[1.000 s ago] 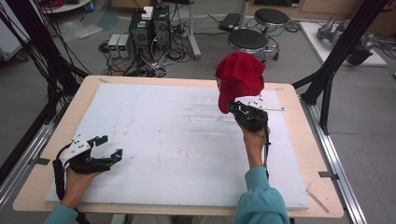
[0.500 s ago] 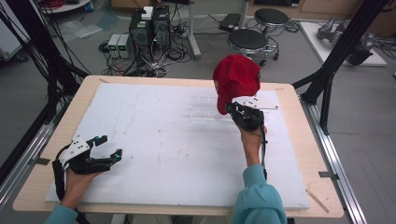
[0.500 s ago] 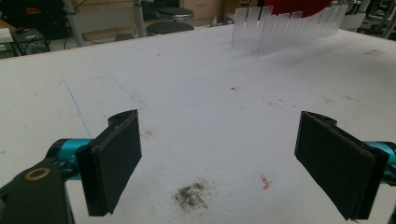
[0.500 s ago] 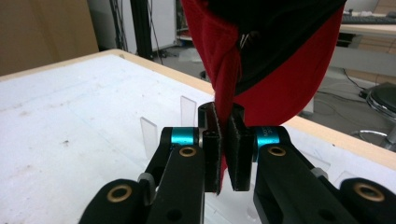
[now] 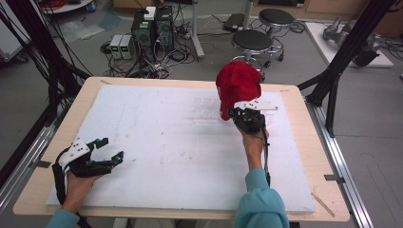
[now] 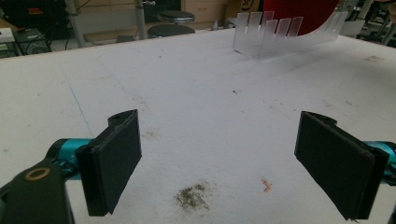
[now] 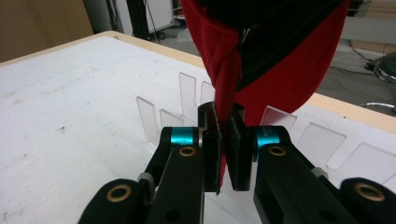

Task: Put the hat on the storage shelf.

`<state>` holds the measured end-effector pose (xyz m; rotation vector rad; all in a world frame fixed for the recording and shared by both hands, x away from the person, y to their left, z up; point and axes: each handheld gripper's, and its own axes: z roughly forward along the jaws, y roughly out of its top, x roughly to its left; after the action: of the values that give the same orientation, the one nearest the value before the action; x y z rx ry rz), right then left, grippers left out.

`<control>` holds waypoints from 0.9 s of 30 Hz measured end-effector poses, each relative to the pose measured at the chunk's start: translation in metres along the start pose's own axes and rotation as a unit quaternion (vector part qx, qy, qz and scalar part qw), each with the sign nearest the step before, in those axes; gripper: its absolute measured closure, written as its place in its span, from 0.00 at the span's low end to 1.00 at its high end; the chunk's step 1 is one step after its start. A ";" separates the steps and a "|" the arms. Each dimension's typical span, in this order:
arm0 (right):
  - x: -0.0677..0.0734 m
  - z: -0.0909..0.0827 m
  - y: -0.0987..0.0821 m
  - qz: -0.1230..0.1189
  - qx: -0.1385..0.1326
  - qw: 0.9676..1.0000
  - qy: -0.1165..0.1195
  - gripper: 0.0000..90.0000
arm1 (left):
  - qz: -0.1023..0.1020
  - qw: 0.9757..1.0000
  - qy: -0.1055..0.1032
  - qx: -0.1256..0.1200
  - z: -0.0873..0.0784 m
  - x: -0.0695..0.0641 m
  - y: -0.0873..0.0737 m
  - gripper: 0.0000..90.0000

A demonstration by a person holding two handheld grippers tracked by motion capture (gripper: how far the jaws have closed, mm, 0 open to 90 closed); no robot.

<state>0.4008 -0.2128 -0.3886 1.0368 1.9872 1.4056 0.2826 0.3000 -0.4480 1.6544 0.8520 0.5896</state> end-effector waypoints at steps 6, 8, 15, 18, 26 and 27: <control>0.003 0.000 0.001 -0.006 0.004 1.000 -0.013 0.88 | -0.015 1.000 0.003 -0.003 0.000 0.002 0.000 0.17; 0.004 0.000 0.001 -0.007 0.005 1.000 -0.024 0.76 | -0.014 1.000 0.002 -0.004 -0.001 0.002 0.000 0.17; 0.005 -0.005 0.002 0.015 0.010 0.999 -0.040 0.40 | -0.015 1.000 0.002 -0.004 0.000 0.002 0.000 0.17; 0.006 -0.009 0.002 0.036 0.019 0.998 -0.044 0.24 | -0.013 1.000 0.002 -0.002 0.000 0.002 0.000 0.17; 0.021 -0.048 0.009 0.028 0.018 0.998 -0.045 0.12 | -0.015 1.000 0.005 -0.007 -0.001 0.002 -0.001 0.17; 0.024 -0.054 0.010 0.023 0.016 0.999 -0.043 0.11 | -0.015 1.000 0.005 -0.008 -0.001 0.002 -0.001 0.17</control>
<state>0.3493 -0.2227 -0.3593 1.1457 1.9417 1.3338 0.2829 0.3025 -0.4484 1.6227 0.8761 0.5815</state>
